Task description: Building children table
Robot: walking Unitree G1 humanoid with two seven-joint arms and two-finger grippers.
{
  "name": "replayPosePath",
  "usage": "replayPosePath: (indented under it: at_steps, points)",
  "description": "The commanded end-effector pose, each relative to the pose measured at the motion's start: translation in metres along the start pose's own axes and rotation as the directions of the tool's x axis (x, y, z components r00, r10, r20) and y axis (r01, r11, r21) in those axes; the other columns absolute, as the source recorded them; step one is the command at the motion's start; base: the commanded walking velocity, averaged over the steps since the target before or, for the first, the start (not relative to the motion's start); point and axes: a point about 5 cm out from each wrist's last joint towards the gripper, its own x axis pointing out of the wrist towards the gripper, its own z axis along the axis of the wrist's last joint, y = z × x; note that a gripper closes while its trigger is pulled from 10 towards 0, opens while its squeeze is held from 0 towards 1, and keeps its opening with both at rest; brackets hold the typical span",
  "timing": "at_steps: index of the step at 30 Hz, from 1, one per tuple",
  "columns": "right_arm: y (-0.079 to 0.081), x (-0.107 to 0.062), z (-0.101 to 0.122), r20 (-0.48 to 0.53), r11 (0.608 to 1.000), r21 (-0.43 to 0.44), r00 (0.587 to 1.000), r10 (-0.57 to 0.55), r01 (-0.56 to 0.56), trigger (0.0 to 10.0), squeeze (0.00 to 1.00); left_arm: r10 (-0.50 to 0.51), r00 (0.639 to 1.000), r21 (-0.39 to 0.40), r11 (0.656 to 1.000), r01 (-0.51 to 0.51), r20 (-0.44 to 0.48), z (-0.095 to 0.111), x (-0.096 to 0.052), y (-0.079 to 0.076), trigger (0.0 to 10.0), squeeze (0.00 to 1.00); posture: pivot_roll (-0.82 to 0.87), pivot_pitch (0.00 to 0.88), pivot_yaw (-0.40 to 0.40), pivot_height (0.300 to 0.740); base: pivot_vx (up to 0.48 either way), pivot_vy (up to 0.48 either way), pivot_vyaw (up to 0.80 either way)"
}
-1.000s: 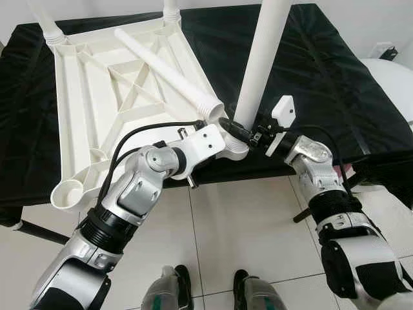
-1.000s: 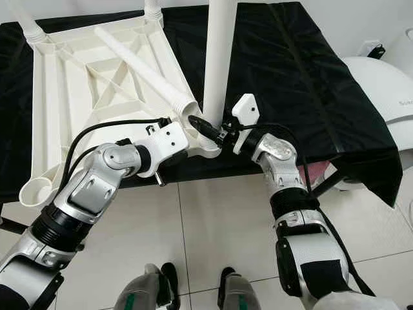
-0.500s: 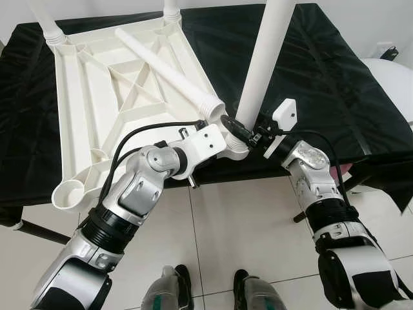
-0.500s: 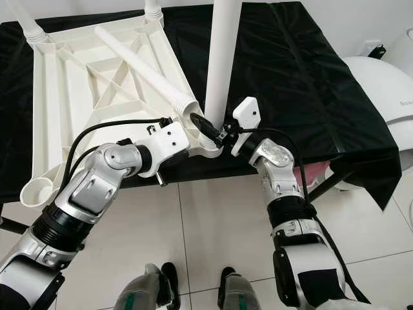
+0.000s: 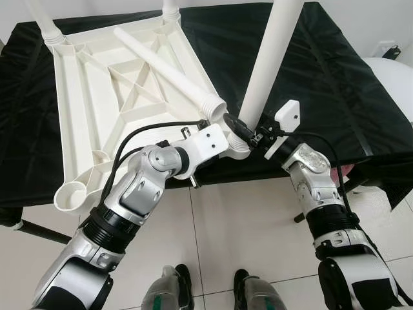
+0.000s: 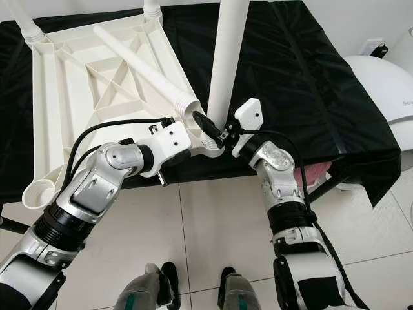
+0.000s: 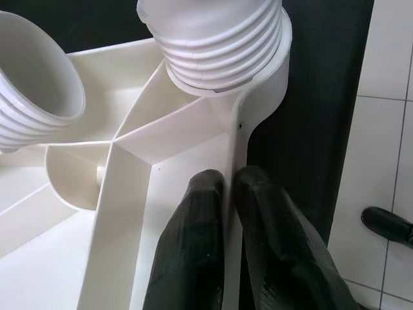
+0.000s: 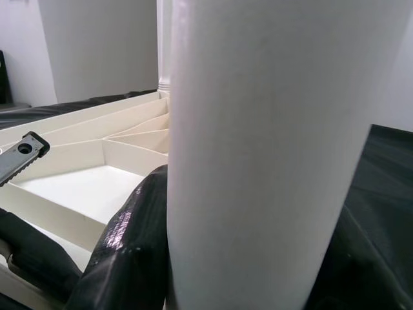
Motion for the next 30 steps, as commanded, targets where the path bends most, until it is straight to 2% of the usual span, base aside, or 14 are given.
replayPosePath:
  at_steps: [1,17,30]
  points:
    - [0.003,-0.010,-0.020,-0.090,0.999,0.045,0.996,-0.026,0.030,10.0,0.00,-0.077,0.997,-0.013,0.997,0.076,-0.014,-0.004,0.006,-0.012,10.0,0.00,-0.12,0.214,0.021,0.740,0.000,0.000,0.00]
    - [0.014,-0.006,-0.017,-0.088,0.999,0.020,0.995,-0.042,0.044,10.0,0.00,-0.068,0.998,-0.013,0.998,0.068,-0.012,-0.004,0.006,-0.010,10.0,0.00,-0.12,0.213,0.017,0.740,0.000,0.000,0.00]
    - [0.020,-0.007,-0.016,-0.082,0.993,0.004,0.990,-0.118,0.119,10.0,0.00,-0.067,0.998,-0.012,0.998,0.067,-0.010,-0.003,0.006,-0.010,10.0,0.00,-0.12,0.209,0.016,0.740,0.000,0.000,0.00]
